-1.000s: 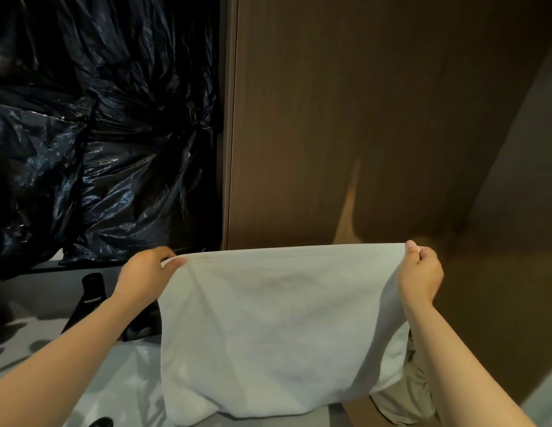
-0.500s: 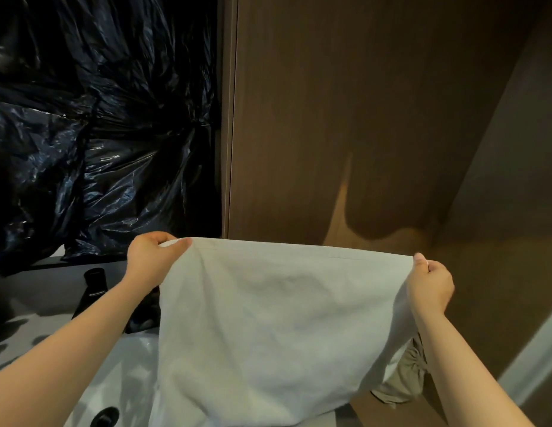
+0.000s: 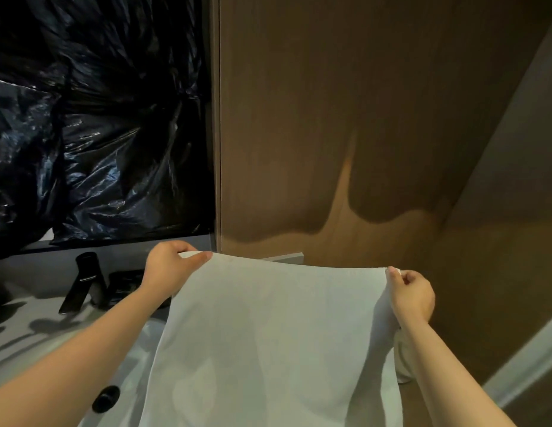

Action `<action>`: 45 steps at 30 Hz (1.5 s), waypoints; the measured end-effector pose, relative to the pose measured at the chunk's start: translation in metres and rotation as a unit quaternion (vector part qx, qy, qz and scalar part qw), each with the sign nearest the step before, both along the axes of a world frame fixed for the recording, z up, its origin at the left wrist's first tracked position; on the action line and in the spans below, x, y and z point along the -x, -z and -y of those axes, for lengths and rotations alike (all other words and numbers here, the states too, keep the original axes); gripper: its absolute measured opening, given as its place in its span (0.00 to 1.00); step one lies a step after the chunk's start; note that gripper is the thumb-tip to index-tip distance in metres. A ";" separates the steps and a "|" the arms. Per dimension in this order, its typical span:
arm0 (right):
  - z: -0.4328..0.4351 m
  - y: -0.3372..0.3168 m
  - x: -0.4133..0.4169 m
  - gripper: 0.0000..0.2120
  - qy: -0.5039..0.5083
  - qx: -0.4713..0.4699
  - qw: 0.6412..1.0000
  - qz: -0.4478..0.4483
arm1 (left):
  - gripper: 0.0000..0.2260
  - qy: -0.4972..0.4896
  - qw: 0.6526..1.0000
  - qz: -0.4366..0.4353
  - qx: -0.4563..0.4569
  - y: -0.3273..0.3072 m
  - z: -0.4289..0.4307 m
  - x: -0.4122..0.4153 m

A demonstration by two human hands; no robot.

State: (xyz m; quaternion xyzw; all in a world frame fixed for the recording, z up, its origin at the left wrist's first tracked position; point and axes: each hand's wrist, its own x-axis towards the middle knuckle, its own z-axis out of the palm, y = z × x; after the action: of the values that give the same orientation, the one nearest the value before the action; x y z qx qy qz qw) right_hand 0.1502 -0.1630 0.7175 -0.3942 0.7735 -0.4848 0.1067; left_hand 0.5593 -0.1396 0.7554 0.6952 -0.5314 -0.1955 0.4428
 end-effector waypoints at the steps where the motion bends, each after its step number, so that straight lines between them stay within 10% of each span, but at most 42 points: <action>1: 0.004 0.001 0.001 0.12 -0.003 -0.001 1.000 -0.001 | 0.08 0.000 1.000 0.001 0.000 -0.001 0.002 0.002; 15: 0.008 -0.012 -0.031 0.18 -0.143 0.000 0.985 -0.099 | 0.04 0.035 0.994 -0.092 -0.044 -0.007 -0.001 0.031; 25: -0.017 -0.024 -0.149 0.12 -0.514 0.009 0.856 0.049 | 0.06 0.141 0.979 -0.147 -0.012 -0.016 -0.024 0.070; 45: -0.033 -0.035 -0.162 0.06 -0.530 0.047 0.844 0.070 | 0.03 0.111 0.991 -0.074 0.024 0.008 -0.061 0.069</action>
State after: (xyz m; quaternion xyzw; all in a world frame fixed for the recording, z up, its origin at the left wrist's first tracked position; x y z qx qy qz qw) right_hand 0.3125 -0.1303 0.7521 -0.7133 0.4138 -0.4165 0.3827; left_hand 0.4899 -0.0785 0.7476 0.6047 -0.5758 -0.2820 0.4726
